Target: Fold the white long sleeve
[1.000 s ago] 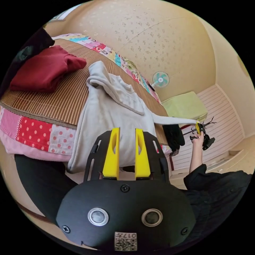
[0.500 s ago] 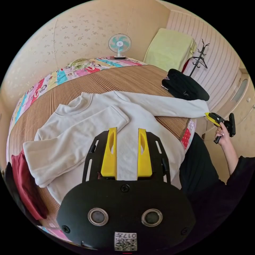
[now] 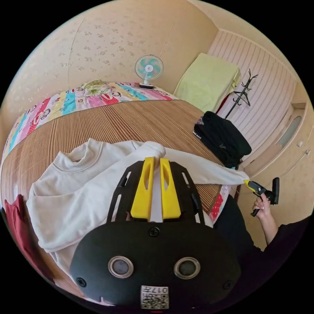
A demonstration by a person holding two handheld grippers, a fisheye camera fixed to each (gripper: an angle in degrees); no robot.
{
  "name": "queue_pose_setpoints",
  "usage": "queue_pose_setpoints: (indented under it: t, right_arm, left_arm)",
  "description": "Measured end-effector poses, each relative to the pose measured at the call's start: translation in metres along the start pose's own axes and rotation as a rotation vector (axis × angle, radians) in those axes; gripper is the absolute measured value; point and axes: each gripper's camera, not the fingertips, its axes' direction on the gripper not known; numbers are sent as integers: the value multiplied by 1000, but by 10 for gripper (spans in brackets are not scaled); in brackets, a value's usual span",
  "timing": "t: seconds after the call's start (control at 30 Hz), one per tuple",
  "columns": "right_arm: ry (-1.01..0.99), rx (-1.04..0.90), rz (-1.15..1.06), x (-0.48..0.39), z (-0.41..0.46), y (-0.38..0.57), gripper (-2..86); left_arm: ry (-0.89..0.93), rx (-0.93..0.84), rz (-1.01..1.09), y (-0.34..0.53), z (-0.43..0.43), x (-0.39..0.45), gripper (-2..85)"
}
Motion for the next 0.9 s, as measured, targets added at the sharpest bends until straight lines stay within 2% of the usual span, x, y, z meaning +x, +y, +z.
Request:
queue_pose_setpoints:
  t: [0.07,0.23,0.33,0.4,0.5,0.57,0.67,0.7,0.83,0.9]
  right_arm:
    - [25,35,-8,-14,-3,9,27]
    - [87,185,-85,-85,-18,20,28]
    - [-27,296,-200,-167,-16,21,29]
    - [-178,315,-336,-257,4,36,30]
    - [-433,219,-478,-373,54,85,33]
    - [-535,110,-570,-438,97,128,36]
    - [-516,-150,-830,-519,171,218,45]
    - [-476,-235,-879,-526,191,249,52]
    - [-437,-280,-945,-472,206,307,65]
    - [-272,-313,-944,-413,214,315,69]
  left_arm:
    - [-31,-9,-26,22,4,2,72]
    - [143,20,-184,134,-40,-10,87]
    - [193,59,-302,205,-82,-14,89]
    - [172,65,-362,237,-103,-15,89]
    - [151,53,-458,270,-127,-24,91]
    - [138,60,-523,282,-134,-33,92]
    - [103,74,-623,289,-143,-52,94]
    - [106,95,-645,287,-148,-59,94]
    - [15,128,-672,276,-167,-75,96]
    - [-45,123,-671,270,-170,-81,97]
